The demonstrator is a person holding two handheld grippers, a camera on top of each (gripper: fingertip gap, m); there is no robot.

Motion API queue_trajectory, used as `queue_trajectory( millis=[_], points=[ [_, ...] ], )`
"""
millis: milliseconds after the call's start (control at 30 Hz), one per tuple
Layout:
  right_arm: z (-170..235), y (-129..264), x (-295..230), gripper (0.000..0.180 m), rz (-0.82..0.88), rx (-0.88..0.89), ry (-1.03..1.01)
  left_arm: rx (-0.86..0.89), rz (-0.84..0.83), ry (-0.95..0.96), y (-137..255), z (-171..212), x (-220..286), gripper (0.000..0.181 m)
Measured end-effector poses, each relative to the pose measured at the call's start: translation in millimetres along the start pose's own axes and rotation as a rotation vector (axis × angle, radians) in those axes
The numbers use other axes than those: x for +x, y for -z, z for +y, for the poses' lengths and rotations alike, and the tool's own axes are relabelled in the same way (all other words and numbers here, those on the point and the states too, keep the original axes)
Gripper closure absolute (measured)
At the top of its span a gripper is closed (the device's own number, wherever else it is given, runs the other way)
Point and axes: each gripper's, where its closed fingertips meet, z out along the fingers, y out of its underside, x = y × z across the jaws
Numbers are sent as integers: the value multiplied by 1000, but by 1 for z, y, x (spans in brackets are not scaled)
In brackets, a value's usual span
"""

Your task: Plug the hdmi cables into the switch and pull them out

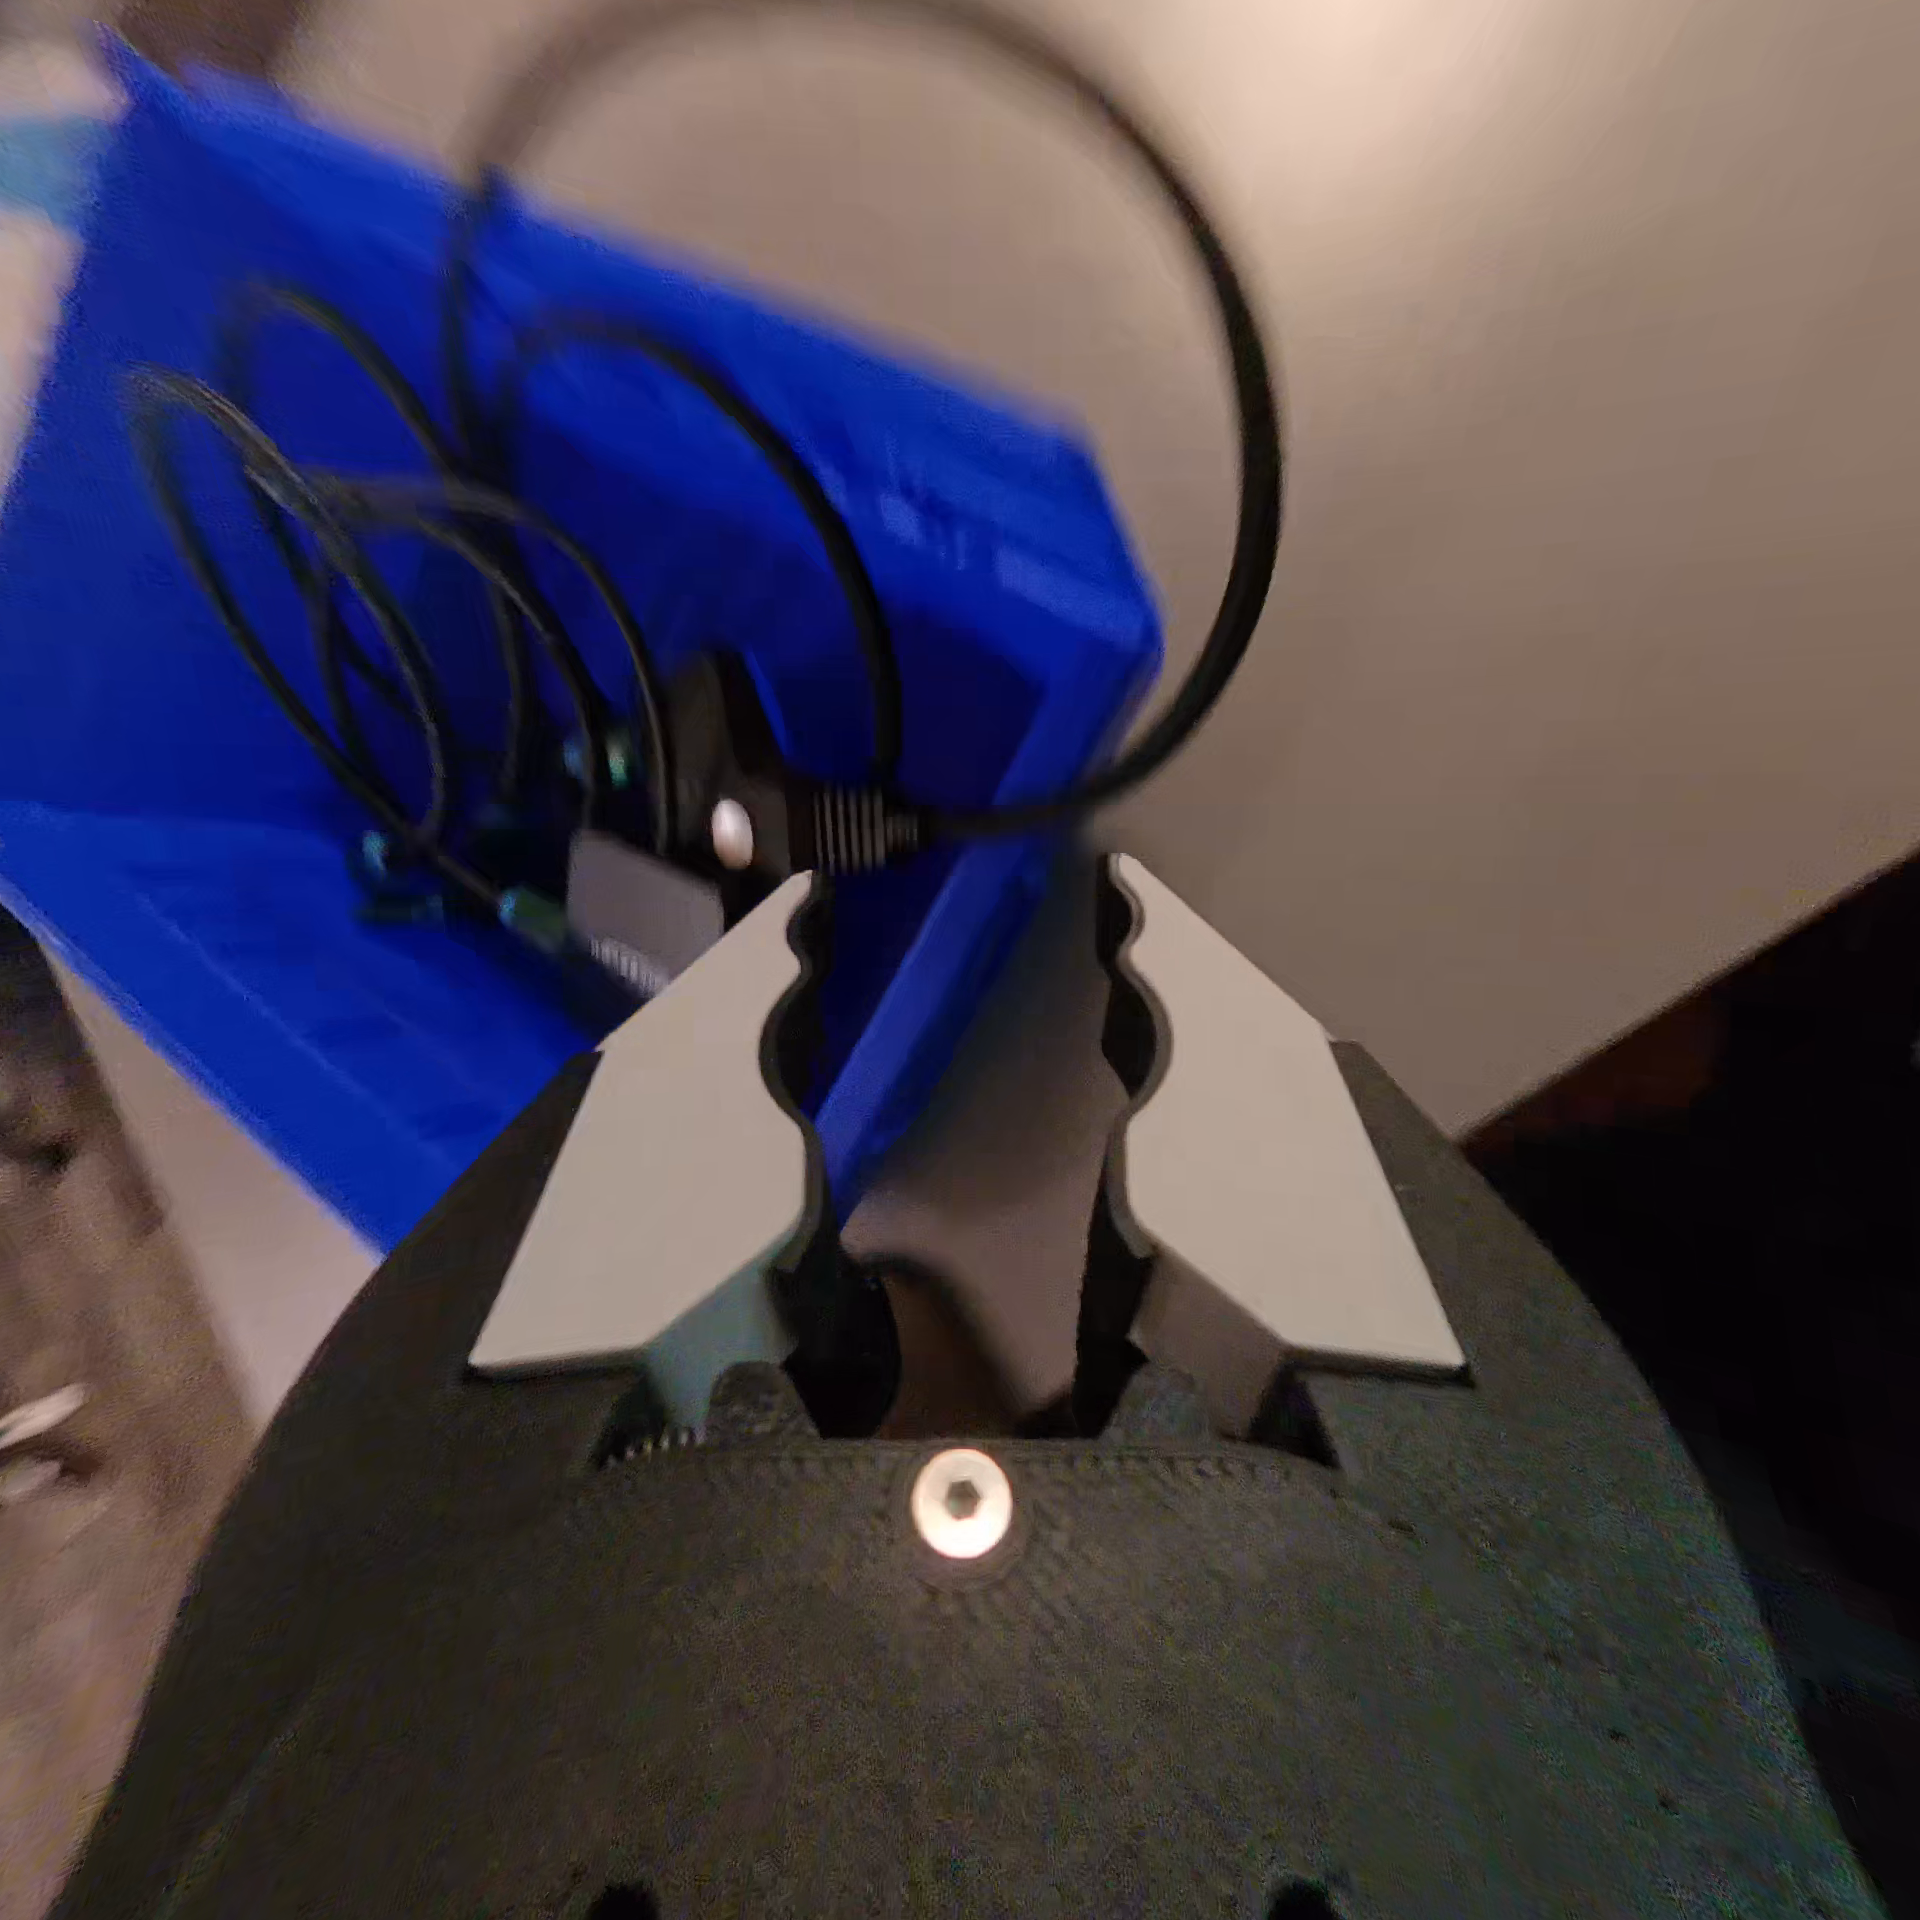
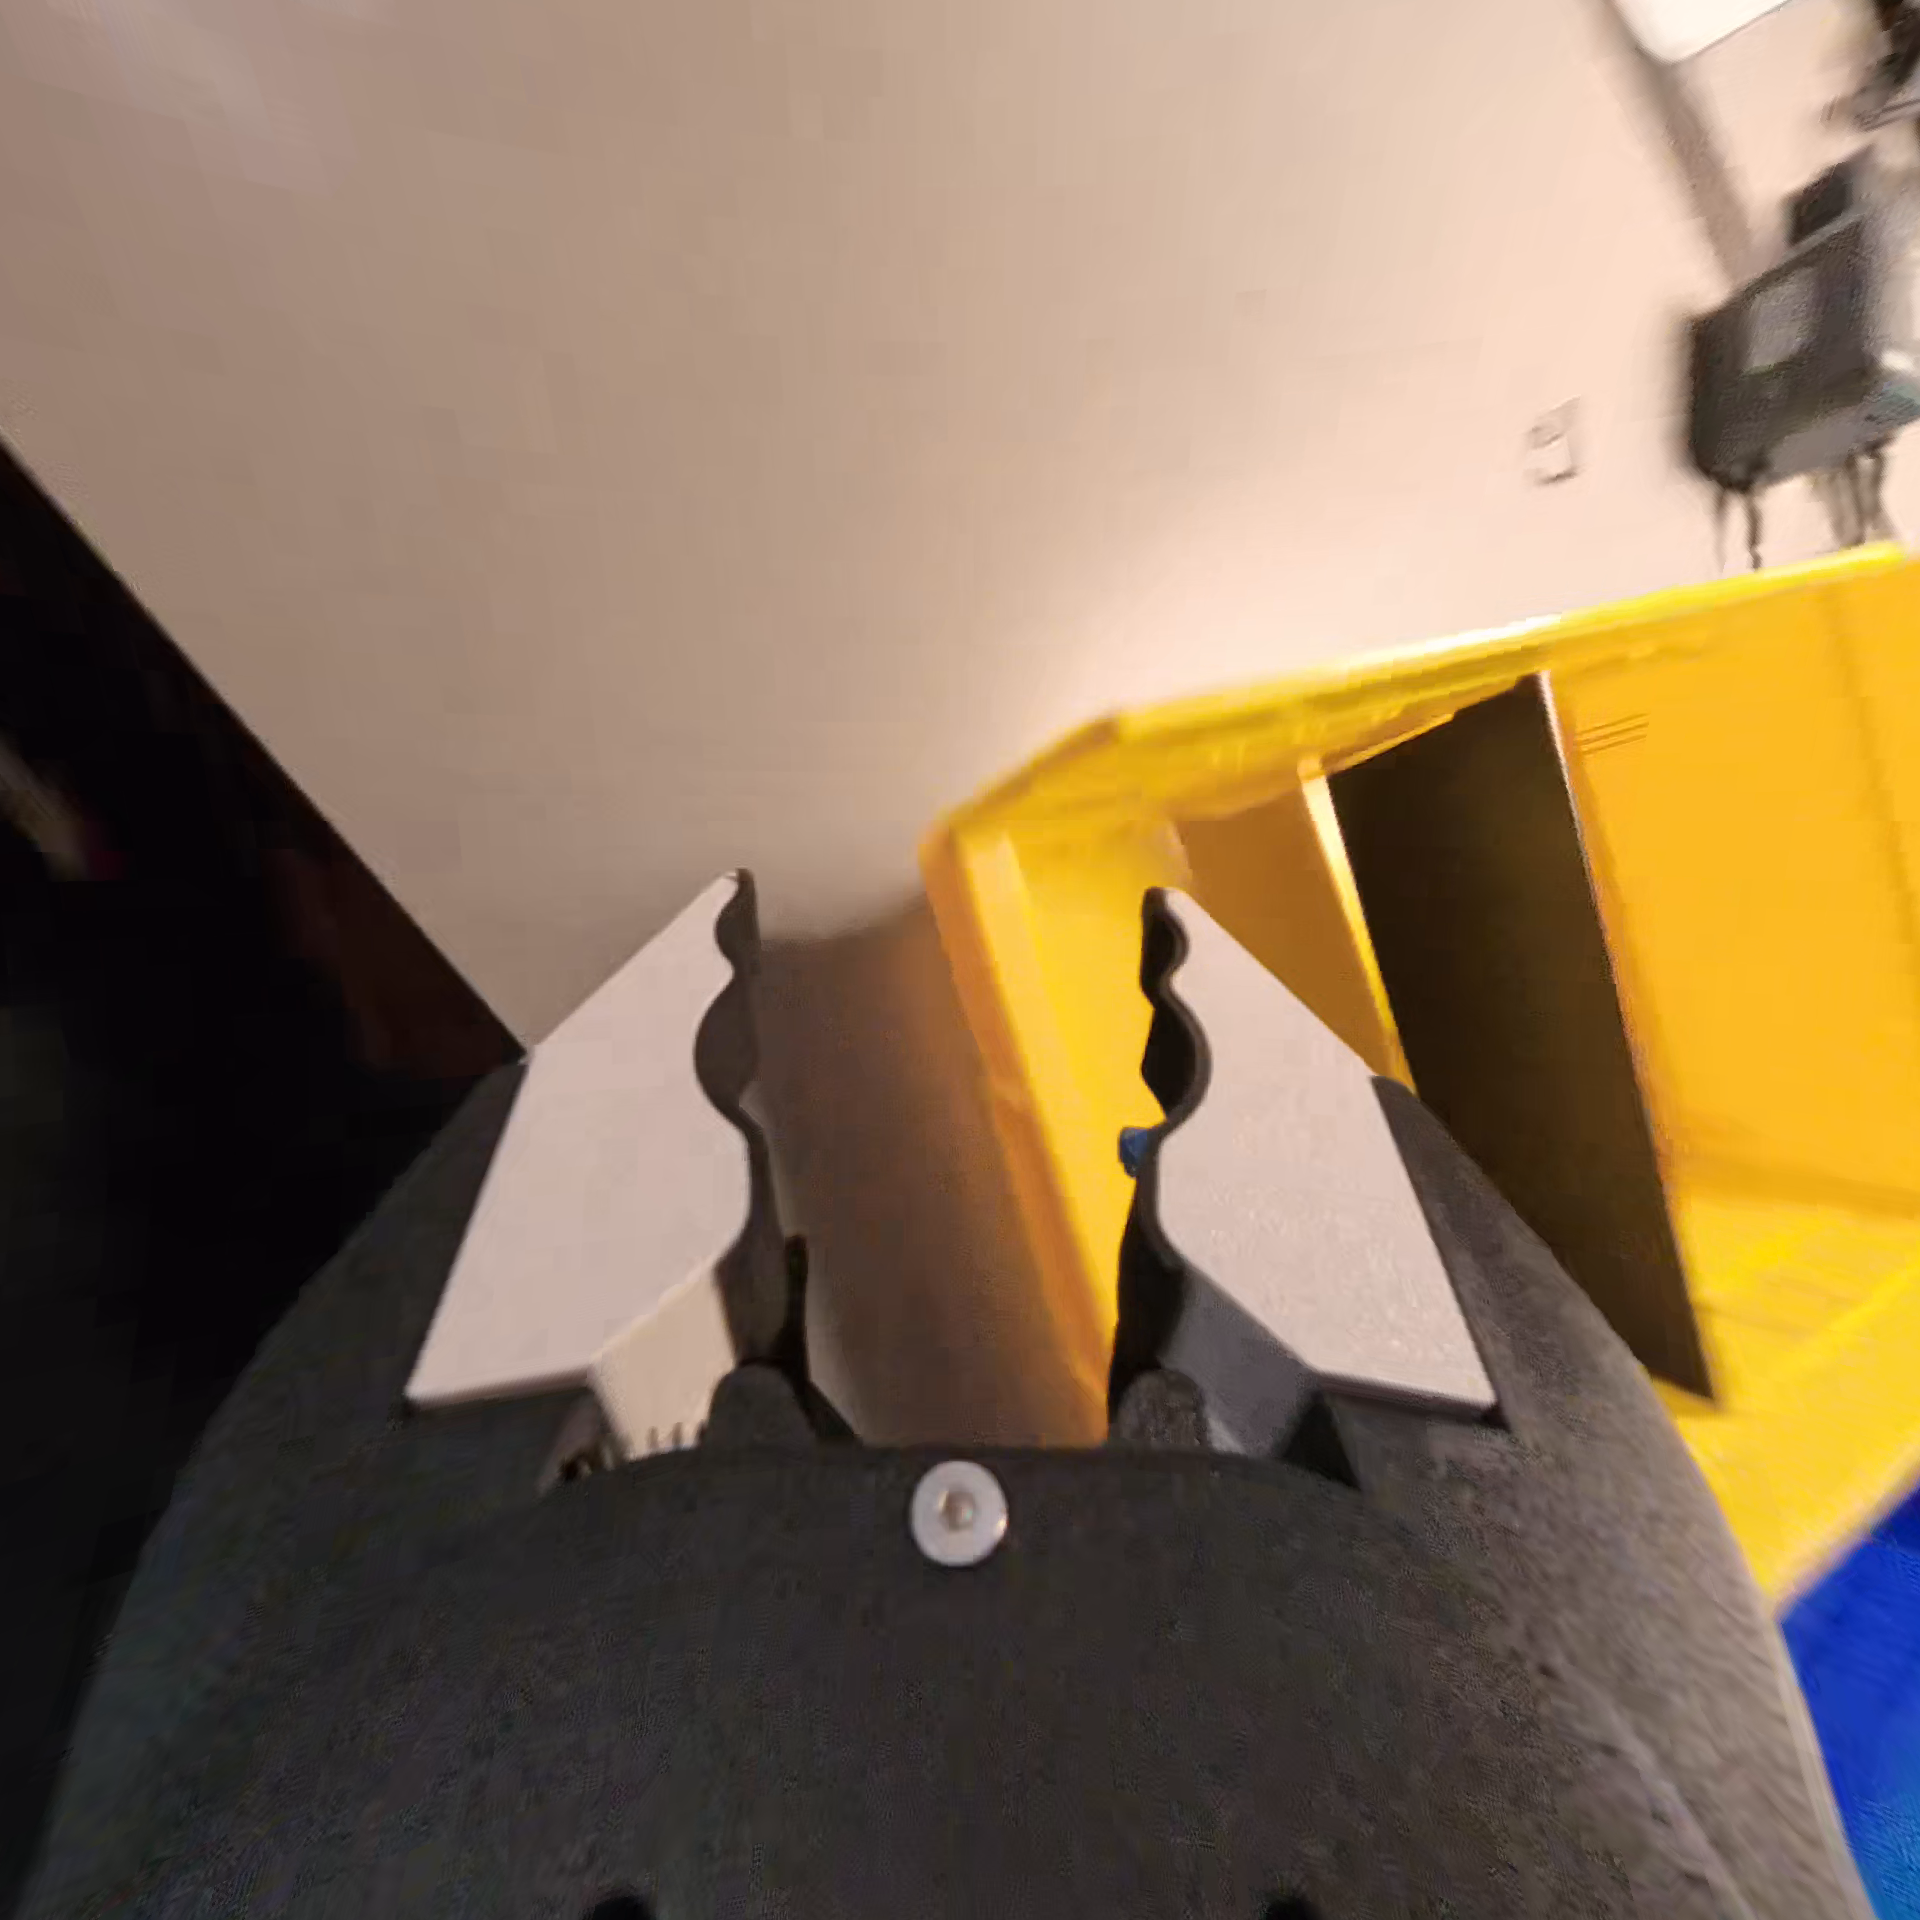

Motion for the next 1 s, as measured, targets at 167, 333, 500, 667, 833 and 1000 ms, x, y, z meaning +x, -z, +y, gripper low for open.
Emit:
queue_trajectory(
  millis=[167,333,500,667,833,1000],
  points=[
    [-12,-28,17,99,262,269,-391,357,14,340,-21,-62,2,130],
    [7,-31,59,149,561,221,-368,329,-10,411,-68,-75,-1,135],
    [34,-21,96,173,690,183,-355,310,-134,311,-59,-59,-15,152],
    [55,-12,123,176,688,211,-375,250,-337,349,-43,-12,-61,177],
    [61,-14,143,177,687,212,-394,295,-344,448,-38,10,-89,178],
    [63,-17,153,177,680,207,-387,291,-354,448,-43,13,-107,177]
  ],
)
